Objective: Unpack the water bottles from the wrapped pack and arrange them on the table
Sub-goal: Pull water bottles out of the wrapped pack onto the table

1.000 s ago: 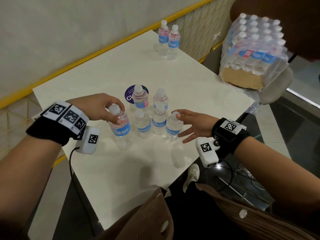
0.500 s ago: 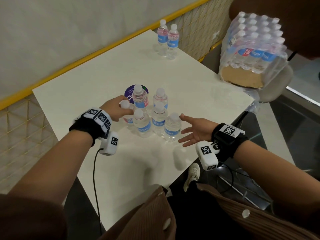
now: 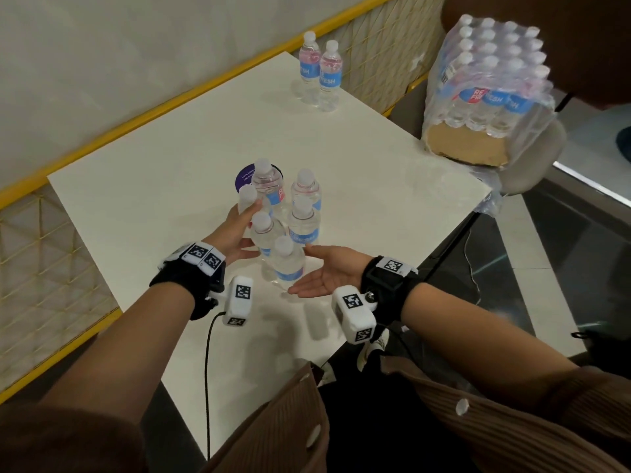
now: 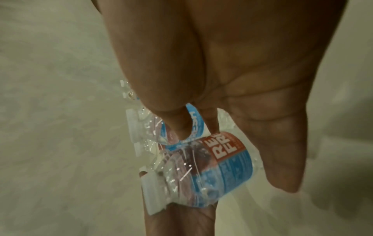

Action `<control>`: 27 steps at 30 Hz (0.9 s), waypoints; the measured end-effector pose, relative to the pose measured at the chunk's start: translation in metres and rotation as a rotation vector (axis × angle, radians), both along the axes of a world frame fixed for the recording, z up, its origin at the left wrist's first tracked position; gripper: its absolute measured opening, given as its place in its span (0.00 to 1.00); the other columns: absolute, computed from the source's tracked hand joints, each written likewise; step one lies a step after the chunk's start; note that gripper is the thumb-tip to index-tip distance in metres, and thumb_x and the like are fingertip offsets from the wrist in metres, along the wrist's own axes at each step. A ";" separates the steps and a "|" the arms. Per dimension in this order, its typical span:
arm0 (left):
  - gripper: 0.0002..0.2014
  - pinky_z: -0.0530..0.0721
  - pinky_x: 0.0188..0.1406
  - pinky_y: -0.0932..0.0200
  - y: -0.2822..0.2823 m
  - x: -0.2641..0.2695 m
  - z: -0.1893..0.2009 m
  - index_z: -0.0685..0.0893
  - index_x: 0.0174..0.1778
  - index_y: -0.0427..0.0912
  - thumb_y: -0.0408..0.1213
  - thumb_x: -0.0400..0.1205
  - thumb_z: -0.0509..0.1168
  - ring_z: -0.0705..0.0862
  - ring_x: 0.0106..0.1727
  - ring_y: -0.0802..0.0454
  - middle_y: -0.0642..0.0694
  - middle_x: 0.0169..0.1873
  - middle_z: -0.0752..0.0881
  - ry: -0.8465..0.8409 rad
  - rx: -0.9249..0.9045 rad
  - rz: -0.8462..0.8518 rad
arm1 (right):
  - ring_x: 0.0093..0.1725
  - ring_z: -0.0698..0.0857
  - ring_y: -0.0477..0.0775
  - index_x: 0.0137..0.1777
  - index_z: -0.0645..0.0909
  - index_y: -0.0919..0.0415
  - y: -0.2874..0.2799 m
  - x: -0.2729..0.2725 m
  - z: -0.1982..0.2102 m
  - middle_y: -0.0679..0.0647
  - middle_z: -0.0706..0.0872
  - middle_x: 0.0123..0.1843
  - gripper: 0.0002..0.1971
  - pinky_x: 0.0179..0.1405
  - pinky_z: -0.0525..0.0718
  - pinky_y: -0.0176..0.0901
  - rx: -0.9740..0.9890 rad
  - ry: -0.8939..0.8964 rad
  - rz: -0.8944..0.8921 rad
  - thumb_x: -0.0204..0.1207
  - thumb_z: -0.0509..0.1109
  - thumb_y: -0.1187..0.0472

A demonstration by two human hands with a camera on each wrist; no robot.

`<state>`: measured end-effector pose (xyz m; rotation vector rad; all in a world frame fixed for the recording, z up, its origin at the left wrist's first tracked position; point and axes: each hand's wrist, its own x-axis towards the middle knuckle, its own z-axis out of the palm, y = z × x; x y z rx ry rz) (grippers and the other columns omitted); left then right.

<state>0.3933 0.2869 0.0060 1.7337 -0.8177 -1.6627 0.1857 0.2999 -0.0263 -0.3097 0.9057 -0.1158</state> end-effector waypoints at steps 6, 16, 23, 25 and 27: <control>0.41 0.79 0.64 0.40 -0.003 0.009 -0.005 0.69 0.73 0.64 0.74 0.64 0.62 0.79 0.68 0.42 0.53 0.75 0.71 0.015 0.038 0.004 | 0.72 0.75 0.71 0.77 0.57 0.72 0.006 0.011 -0.005 0.74 0.71 0.73 0.30 0.48 0.88 0.55 0.093 -0.047 -0.013 0.85 0.53 0.50; 0.23 0.61 0.76 0.61 -0.037 -0.011 0.054 0.72 0.75 0.46 0.39 0.83 0.64 0.67 0.78 0.48 0.44 0.77 0.69 -0.829 -0.615 -0.337 | 0.51 0.85 0.63 0.69 0.69 0.57 -0.027 -0.039 -0.006 0.62 0.83 0.54 0.14 0.52 0.82 0.60 -0.260 0.134 0.057 0.86 0.52 0.60; 0.22 0.52 0.80 0.35 -0.051 -0.062 0.061 0.71 0.76 0.58 0.41 0.84 0.56 0.63 0.81 0.51 0.59 0.82 0.57 -1.124 -0.432 -1.005 | 0.48 0.85 0.62 0.65 0.72 0.58 -0.069 -0.089 0.001 0.60 0.83 0.51 0.12 0.47 0.85 0.57 -0.402 0.230 -0.032 0.86 0.52 0.60; 0.21 0.46 0.80 0.34 -0.056 -0.067 0.069 0.71 0.75 0.58 0.41 0.85 0.55 0.66 0.79 0.52 0.59 0.81 0.61 -1.197 -0.394 -1.006 | 0.48 0.85 0.62 0.64 0.73 0.58 -0.083 -0.107 0.000 0.60 0.83 0.51 0.12 0.49 0.83 0.58 -0.412 0.251 -0.072 0.86 0.53 0.60; 0.20 0.44 0.81 0.35 -0.064 -0.075 0.079 0.72 0.74 0.59 0.42 0.85 0.54 0.72 0.75 0.50 0.56 0.76 0.72 -1.228 -0.373 -0.986 | 0.48 0.85 0.62 0.61 0.75 0.58 -0.099 -0.126 -0.002 0.60 0.84 0.51 0.11 0.50 0.83 0.57 -0.424 0.283 -0.098 0.86 0.54 0.60</control>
